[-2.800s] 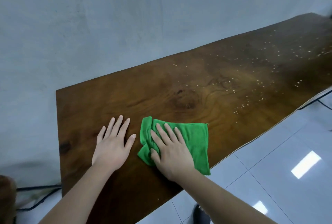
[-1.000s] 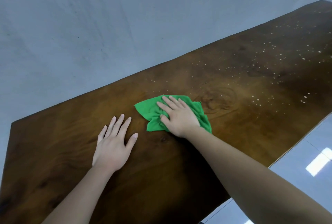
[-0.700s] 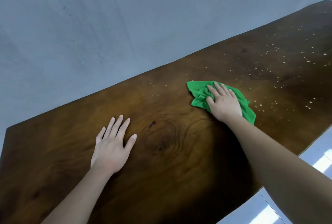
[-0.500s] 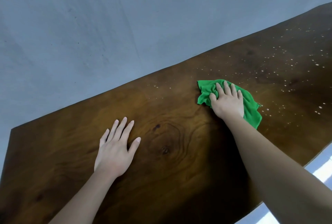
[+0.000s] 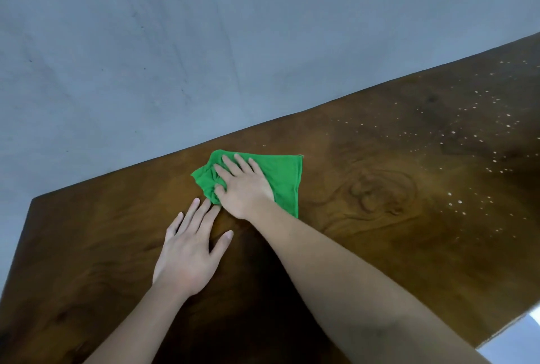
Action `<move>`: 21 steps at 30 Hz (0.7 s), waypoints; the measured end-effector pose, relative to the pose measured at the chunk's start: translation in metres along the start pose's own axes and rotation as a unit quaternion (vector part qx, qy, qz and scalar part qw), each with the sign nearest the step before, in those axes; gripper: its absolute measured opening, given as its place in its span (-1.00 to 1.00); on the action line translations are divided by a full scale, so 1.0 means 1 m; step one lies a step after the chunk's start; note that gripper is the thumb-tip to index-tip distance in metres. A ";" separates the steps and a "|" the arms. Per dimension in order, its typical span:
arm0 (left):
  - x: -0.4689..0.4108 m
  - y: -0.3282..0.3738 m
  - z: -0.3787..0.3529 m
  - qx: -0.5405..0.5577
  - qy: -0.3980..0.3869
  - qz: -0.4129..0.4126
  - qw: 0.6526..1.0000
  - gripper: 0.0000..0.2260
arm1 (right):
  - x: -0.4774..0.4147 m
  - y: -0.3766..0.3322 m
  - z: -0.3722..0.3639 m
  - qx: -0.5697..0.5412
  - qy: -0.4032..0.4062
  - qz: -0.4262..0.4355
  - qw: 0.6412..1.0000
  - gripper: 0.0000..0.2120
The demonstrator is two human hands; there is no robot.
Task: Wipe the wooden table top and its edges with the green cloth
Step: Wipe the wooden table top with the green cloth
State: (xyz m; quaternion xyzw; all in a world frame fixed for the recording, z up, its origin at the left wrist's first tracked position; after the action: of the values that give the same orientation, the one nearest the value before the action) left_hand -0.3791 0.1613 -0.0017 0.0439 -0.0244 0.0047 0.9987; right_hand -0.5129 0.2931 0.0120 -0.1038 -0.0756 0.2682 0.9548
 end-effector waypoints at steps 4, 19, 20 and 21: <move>0.001 0.000 0.001 0.007 0.000 0.000 1.000 -0.23 | -0.009 0.039 0.013 -0.013 -0.001 0.036 0.999 -0.39; 0.000 0.001 0.002 0.015 0.004 0.008 1.000 -0.27 | 0.024 0.272 0.072 -0.025 0.073 -0.255 0.964 -0.37; 0.001 0.000 0.001 0.016 0.005 0.008 1.000 -0.27 | 0.023 0.271 0.070 -0.027 0.073 -0.273 0.959 -0.36; 0.000 0.000 0.001 0.016 0.007 0.008 1.000 -0.27 | 0.020 0.266 0.069 -0.027 0.073 -0.289 0.954 -0.35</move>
State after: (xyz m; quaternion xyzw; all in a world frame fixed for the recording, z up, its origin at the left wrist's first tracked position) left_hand -0.3791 0.1616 -0.0005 0.0599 -0.0181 0.0137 0.9979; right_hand -0.6421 0.5364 0.0165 -0.1228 -0.0394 -0.0297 0.9912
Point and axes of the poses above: each hand's wrist, its own x-axis away from the middle knuckle, its own z-axis out of the back of the hand, y = z × x, the point moved 3 cm from there along -x, towards the middle knuckle, and after that the axes turned 2 degrees about z, right-handed, at the moved point
